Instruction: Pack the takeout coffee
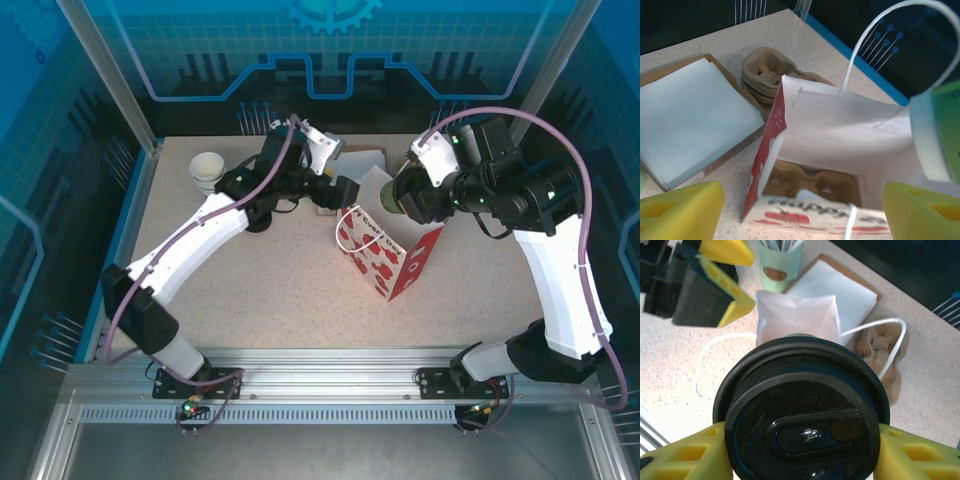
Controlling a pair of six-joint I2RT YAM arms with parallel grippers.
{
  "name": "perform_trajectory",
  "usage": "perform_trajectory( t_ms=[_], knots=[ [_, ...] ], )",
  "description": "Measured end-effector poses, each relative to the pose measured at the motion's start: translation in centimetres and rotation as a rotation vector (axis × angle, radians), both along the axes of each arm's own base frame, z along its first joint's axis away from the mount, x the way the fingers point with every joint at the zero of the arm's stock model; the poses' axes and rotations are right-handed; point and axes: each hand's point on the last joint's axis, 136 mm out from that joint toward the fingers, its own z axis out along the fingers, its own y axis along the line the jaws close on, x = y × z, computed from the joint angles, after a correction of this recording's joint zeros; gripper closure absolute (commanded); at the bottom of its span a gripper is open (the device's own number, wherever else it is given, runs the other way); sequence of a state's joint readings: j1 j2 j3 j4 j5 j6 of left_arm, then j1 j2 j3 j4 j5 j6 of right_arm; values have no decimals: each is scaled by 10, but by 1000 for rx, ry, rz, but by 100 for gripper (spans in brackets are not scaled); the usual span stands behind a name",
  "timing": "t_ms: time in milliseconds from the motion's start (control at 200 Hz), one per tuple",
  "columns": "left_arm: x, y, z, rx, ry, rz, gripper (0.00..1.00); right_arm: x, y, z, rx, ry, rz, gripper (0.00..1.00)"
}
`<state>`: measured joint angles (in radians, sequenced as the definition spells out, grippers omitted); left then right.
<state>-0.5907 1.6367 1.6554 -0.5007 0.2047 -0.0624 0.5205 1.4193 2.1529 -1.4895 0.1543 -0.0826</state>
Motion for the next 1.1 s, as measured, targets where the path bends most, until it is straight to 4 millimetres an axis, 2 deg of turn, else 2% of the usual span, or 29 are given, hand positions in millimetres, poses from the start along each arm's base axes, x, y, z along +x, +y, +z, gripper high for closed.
perform_trajectory(
  t_ms=[170, 445, 605, 855, 1096],
  knots=[
    [18, -19, -18, 85, 18, -53, 33, 2, -3, -11, -35, 34, -13, 52],
    [32, -31, -38, 153, 51, -97, 55, 7, 0, -26, -63, 79, -17, 52],
    [35, -33, -42, 170, 61, -107, 65, 12, 2, -33, -77, 100, -18, 53],
    [39, -36, -47, 194, 59, -127, 86, 18, 5, -46, -108, 145, -19, 53],
    [36, -35, -45, 213, 40, -161, 94, 22, 7, -65, -150, 214, -12, 54]
  ],
)
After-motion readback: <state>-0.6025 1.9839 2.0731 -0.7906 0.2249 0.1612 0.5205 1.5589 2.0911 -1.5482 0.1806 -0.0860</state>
